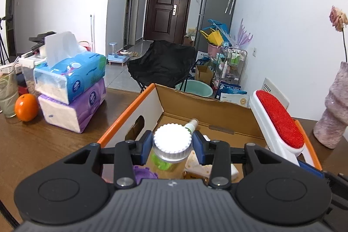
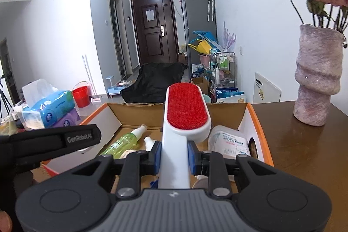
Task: Organize rigid objects
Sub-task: 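Open the left gripper to drop the white cap while the right gripper releases the lint brush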
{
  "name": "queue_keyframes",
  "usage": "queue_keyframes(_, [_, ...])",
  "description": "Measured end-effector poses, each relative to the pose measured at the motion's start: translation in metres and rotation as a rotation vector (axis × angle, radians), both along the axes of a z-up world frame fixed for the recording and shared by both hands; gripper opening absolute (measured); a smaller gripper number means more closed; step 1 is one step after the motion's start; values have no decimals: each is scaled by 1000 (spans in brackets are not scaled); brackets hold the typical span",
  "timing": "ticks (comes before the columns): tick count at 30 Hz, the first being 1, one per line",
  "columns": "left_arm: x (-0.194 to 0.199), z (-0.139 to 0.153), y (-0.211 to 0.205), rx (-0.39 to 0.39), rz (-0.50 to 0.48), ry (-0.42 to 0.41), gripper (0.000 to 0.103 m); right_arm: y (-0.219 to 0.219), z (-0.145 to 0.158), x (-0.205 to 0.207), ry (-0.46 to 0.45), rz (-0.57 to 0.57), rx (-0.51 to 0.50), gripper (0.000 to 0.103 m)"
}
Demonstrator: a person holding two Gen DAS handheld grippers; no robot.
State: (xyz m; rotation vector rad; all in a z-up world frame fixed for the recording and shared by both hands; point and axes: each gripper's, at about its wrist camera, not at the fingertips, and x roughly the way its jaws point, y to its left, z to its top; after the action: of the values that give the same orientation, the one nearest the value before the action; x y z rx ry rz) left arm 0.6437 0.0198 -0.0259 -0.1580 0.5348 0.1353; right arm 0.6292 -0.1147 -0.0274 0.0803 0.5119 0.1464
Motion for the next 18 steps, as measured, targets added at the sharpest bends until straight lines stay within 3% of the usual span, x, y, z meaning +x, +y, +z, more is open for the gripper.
queue_keyframes(9, [21,-8,4,29,-30,37,43,-7,0,20,50,-7,-10,25])
queue_keyframes(10, [21,-8,4,29,-38,42,51,-9,2,19,46,-14,-9,26])
queue_keyframes(11, [21,-7,5,31,-39,42,69,-12,4,18,43,-24,-11,30])
queue_keyframes(12, [19,-6,6,35,-29,36,82,-15,7,16,42,-32,-12,46])
queue_keyframes(13, [17,-4,8,41,-15,24,103,-18,10,14,34,-38,-11,69])
queue_keyframes(15, [9,2,10,56,-6,-5,103,-25,16,7,-4,-51,-14,94])
queue_keyframes(18, [-3,11,13,76,-6,-16,103,-32,23,-6,-44,-63,-11,103])
